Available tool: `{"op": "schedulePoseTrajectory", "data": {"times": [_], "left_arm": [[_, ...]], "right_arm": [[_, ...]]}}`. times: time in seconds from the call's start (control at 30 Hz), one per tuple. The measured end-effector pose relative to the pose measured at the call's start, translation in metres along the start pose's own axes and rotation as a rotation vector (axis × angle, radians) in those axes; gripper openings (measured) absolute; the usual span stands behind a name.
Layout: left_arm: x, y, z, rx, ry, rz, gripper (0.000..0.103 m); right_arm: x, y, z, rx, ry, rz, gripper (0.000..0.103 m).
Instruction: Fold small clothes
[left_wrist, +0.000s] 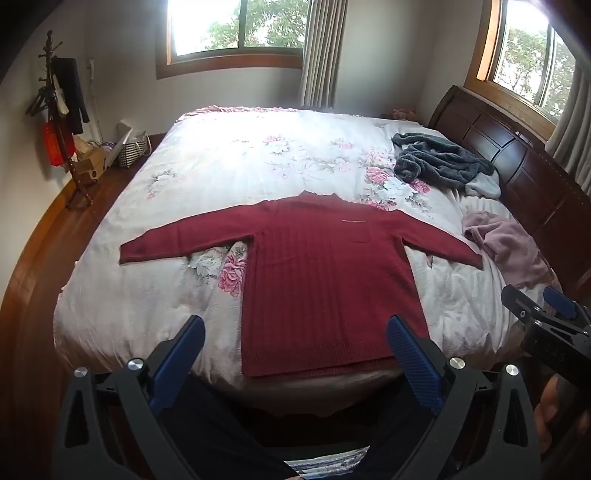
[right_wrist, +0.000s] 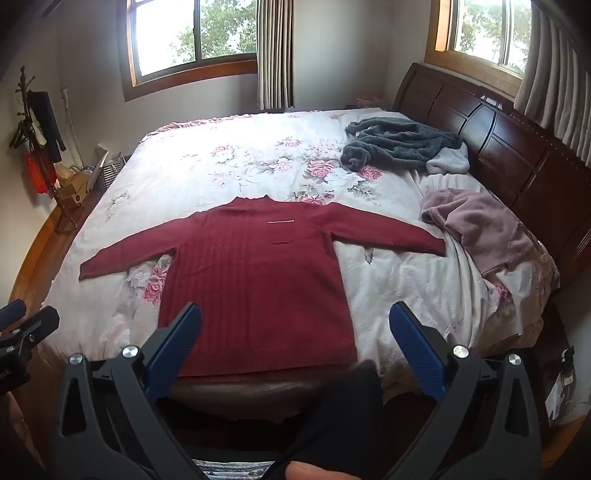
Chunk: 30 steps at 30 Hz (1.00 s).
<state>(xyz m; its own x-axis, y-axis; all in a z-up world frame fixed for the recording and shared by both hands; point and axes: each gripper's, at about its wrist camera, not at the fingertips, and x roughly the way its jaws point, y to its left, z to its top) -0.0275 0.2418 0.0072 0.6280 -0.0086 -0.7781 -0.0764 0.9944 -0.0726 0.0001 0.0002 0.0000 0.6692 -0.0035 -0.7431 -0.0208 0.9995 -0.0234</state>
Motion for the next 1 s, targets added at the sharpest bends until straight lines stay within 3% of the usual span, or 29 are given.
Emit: {"op": "schedulePoseTrajectory", "data": {"times": [1.0], "left_arm": [[0.0047,0.0003,-0.0012,0.005,0.002,0.001,0.099]], "right_arm": [[-0.0046,-0.0025,-0.0001,-0.007,-0.013,-0.014,0.1]]}}
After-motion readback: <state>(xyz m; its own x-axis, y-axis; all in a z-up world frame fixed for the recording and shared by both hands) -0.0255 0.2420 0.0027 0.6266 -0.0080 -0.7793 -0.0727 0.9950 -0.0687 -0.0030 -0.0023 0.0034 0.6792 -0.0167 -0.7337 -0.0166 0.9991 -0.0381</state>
